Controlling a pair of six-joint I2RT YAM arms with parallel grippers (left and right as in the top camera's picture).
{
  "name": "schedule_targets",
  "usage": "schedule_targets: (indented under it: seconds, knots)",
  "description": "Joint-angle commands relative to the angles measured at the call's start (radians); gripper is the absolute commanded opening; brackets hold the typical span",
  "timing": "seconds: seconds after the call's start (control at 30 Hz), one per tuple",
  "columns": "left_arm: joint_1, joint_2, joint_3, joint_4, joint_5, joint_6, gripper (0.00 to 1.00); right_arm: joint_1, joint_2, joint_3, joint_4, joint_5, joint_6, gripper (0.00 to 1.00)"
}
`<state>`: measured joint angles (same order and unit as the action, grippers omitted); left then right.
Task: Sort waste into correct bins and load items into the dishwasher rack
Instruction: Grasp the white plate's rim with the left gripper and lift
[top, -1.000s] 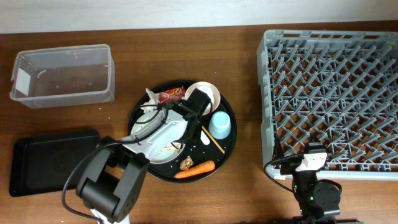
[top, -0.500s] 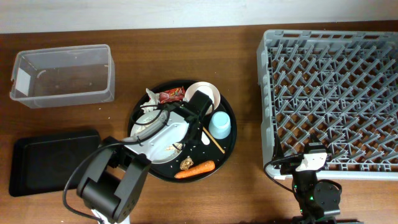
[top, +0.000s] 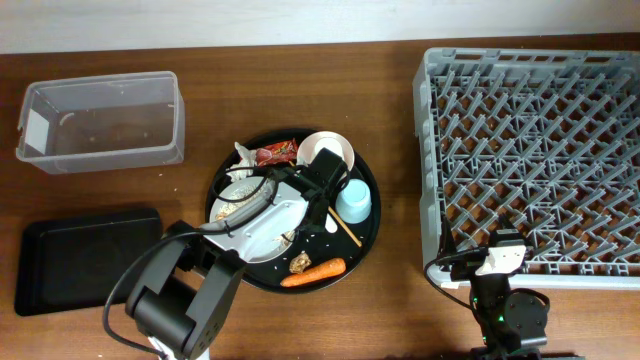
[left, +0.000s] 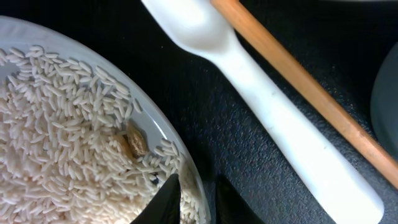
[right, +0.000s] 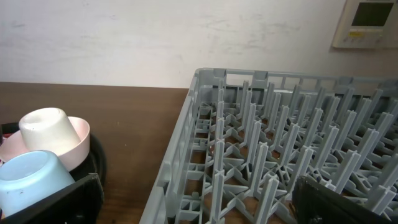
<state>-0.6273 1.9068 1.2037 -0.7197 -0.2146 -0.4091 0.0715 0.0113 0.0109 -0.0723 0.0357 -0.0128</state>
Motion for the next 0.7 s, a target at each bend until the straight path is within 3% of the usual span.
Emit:
schedule_targets:
  seconds: [0.0, 0.4, 0.5, 0.67]
  knots:
    - [-0.006, 0.012, -0.042, 0.013, -0.018, -0.010, 0.19, -0.007, -0.008, -0.005, -0.008, -0.002, -0.006, 0.99]
    - [-0.006, 0.011, -0.042, 0.016, -0.018, -0.009, 0.08, -0.007, -0.008, -0.005, -0.007, -0.002, -0.006, 0.99]
    - [-0.006, 0.011, -0.033, 0.011, -0.018, -0.009, 0.01, -0.007, -0.008, -0.005, -0.007, -0.002, -0.006, 0.99]
    - [-0.006, 0.011, -0.010, 0.001, -0.019, -0.001, 0.00, -0.007, -0.008, -0.005, -0.007, -0.002, -0.006, 0.99]
